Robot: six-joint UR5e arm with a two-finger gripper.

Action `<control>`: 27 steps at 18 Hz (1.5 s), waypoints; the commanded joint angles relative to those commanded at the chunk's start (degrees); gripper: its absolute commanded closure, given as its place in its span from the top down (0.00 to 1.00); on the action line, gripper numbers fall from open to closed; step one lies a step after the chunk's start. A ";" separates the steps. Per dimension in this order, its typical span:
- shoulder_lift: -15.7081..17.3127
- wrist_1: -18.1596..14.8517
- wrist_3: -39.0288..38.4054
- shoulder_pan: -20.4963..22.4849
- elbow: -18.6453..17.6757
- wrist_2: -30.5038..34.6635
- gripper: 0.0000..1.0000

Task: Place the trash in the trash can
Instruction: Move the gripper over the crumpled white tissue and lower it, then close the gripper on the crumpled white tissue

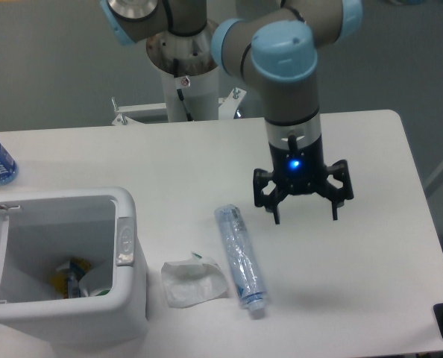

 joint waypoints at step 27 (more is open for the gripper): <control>-14.06 5.01 26.41 -13.81 -6.42 -3.61 0.61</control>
